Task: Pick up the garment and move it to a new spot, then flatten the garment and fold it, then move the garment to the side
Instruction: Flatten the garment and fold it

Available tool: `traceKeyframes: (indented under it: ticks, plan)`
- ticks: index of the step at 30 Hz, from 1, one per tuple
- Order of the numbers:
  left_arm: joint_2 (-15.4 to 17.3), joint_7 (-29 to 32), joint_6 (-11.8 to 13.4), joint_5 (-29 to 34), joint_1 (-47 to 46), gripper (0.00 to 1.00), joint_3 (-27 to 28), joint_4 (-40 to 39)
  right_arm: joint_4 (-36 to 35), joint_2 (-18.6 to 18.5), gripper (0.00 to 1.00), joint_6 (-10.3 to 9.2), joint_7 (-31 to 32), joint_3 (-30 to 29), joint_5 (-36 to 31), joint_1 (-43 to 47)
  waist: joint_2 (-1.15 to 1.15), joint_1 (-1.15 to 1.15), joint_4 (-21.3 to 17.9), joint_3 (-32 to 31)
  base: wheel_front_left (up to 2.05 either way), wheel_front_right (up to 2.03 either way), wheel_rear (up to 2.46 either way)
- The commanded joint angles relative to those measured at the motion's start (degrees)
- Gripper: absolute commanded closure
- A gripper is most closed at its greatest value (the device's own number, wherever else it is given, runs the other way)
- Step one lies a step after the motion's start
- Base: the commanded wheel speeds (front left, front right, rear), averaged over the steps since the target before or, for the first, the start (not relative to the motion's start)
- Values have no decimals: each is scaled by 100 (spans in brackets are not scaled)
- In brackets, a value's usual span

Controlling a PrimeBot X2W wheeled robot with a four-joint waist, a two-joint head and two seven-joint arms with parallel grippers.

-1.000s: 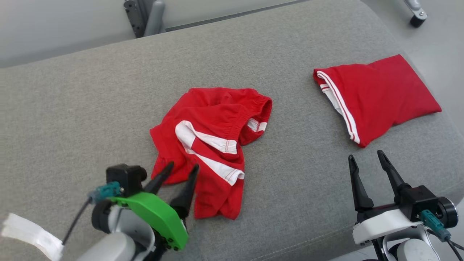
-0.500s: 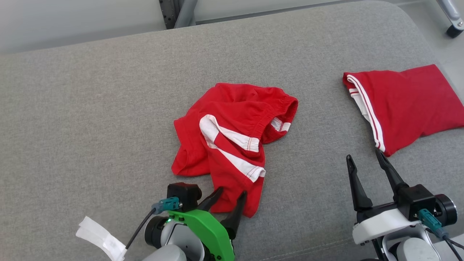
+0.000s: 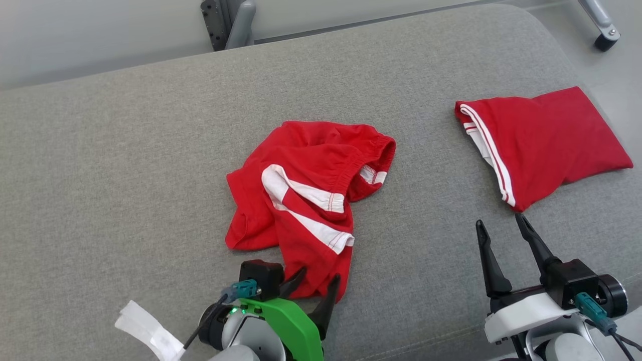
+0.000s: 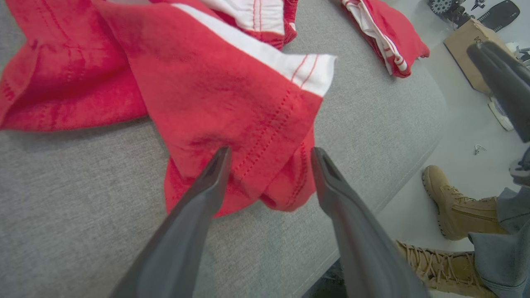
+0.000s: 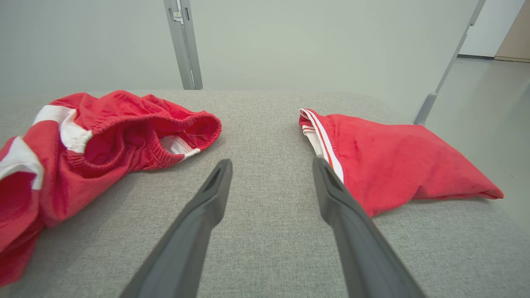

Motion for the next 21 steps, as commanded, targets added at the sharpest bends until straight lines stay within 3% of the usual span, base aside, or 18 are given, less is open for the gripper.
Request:
traceKeyframes:
  ticks: [1,4,6,7,11,15,16,17,18,21]
  plan:
    - [15,27,61,128,-125,0,-29,71,16,13,0,-9,-15,20,26,-3,0,0,-27,-4,0,0,0]
    - [-24,27,95,161,-168,4,-52,221,25,30,0,-9,-15,28,29,-25,0,0,-38,-3,0,0,0]
    - [1,-31,111,202,-216,60,-18,397,32,38,0,-9,-15,17,30,-23,0,0,-39,-8,0,0,0]
    - [21,-50,101,217,-240,100,-20,488,37,43,0,-9,-15,19,32,-20,0,0,-40,-14,0,0,0]
    - [203,-126,-37,144,-226,100,88,582,37,54,0,-9,-15,-4,41,14,0,0,-23,-53,0,0,0]
    - [826,-75,-62,230,-271,100,213,326,19,65,0,-9,-15,-73,29,112,0,0,70,-120,0,0,0]
    - [826,-75,-62,230,-271,100,213,326,19,65,0,-9,-15,-73,29,112,0,0,70,-120,0,0,0]
    - [1214,29,-101,232,-320,100,281,90,20,68,0,-9,-15,-95,30,155,0,0,133,-141,0,0,0]
    - [1214,29,-101,232,-320,100,281,90,20,68,0,-9,-15,-95,30,155,0,0,133,-141,0,0,0]
    - [1838,249,-227,241,-395,100,352,-275,38,80,0,-9,-15,-71,45,161,0,0,215,-151,0,0,0]
